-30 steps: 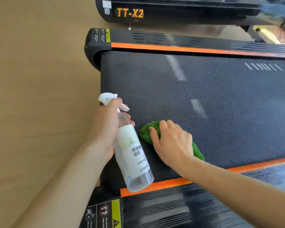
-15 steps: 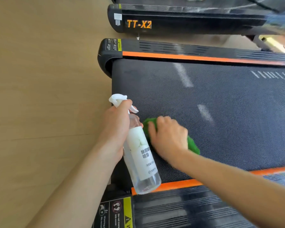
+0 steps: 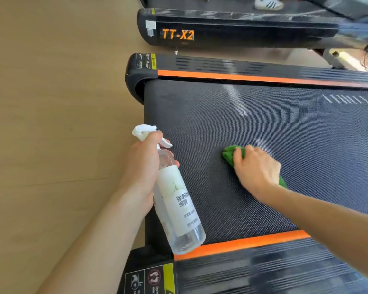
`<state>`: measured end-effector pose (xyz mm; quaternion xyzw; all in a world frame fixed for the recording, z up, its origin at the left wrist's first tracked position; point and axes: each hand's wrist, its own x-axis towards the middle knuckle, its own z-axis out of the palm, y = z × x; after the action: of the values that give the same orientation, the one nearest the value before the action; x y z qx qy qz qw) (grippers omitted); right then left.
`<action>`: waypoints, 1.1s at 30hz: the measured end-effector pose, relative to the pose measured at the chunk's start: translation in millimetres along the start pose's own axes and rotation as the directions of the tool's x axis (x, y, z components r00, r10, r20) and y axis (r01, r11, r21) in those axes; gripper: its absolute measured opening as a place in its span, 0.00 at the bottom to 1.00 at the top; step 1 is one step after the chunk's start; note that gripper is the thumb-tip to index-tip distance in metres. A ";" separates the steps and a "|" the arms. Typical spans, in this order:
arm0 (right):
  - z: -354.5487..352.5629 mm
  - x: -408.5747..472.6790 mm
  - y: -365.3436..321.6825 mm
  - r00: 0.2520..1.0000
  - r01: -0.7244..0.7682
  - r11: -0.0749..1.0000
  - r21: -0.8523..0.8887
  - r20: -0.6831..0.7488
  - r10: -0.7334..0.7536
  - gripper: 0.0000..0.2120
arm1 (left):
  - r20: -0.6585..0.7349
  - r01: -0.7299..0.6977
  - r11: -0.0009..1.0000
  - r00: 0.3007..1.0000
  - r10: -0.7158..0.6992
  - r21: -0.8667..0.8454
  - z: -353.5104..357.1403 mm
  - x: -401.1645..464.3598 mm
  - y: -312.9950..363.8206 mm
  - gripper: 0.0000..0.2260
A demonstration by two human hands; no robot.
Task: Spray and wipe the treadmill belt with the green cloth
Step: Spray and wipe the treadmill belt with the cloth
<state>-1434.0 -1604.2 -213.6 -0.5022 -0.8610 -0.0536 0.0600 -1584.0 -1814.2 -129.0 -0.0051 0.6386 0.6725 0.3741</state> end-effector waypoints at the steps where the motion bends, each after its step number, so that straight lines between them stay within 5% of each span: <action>1: -0.5 -13.5 -20.6 0.998 0.066 0.998 0.007 -0.001 -0.066 0.22 | -0.003 0.003 1.000 1.000 -0.003 -0.009 0.6 1.6 0.9 0.10; 6: -20.4 -68.3 -100.3 0.835 0.542 0.836 0.091 0.059 -0.547 0.15 | -0.016 0.018 1.000 1.000 -0.018 -0.008 2.2 8.1 -1.1 0.10; 10: -10.1 -56.6 -84.2 0.655 0.754 0.634 0.172 -0.123 -0.745 0.17 | -0.018 0.032 0.999 0.999 -0.032 -0.010 0.5 10.6 -2.6 0.10; 12: 2.0 -13.7 -68.2 0.721 0.692 0.714 0.103 -0.152 -0.676 0.20 | -0.011 0.038 0.999 0.999 -0.039 -0.031 -1.6 8.2 -1.1 0.09; 15: 9.8 54.5 -63.9 0.937 0.345 0.937 0.049 -0.071 -0.341 0.22 | -0.029 0.030 0.999 0.999 -0.031 -0.017 -10.1 7.1 2.2 0.10; 18: 15.2 53.5 -73.5 0.965 0.238 0.971 0.033 -0.122 -0.233 0.22 | -0.065 0.007 1.000 0.998 -0.008 -0.014 -22.5 11.6 7.2 0.13; 20: 6.7 13.2 -84.1 0.945 0.315 0.949 0.028 -0.104 -0.311 0.21 | -0.074 0.004 1.000 0.997 -0.006 -0.021 -27.6 12.8 9.7 0.13; 22: -6.0 -40.5 -101.3 0.854 0.519 0.852 0.064 -0.083 -0.514 0.16 | -0.076 0.003 1.000 0.997 -0.005 -0.031 -27.8 15.1 11.5 0.12; 25: -13.8 -88.8 -117.3 0.593 0.802 0.564 0.197 -0.150 -0.791 0.09 | -0.084 0.020 0.999 0.996 -0.023 -0.031 -25.0 17.8 8.0 0.12; 28: -1.2 -66.2 -113.2 0.392 0.906 0.345 0.247 -0.178 -0.902 0.09 | -0.091 0.032 0.999 0.995 -0.033 -0.016 -28.9 20.3 3.9 0.13; 30: 1.2 -35.5 -123.6 0.474 0.874 0.431 0.226 -0.198 -0.858 0.15 | -0.093 0.012 1.000 0.996 -0.012 0.003 -32.5 20.5 5.3 0.12; 33: 1.8 22.7 -167.9 0.751 0.659 0.731 0.175 -0.193 -0.631 0.18 | -0.107 -0.021 1.000 0.994 0.020 -0.011 -36.9 20.3 9.5 0.12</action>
<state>-1591.6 -1666.7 -217.2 -0.1568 -0.9765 -0.0001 0.1478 -1620.8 -1835.1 -137.5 -0.0368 0.6536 0.6789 0.3324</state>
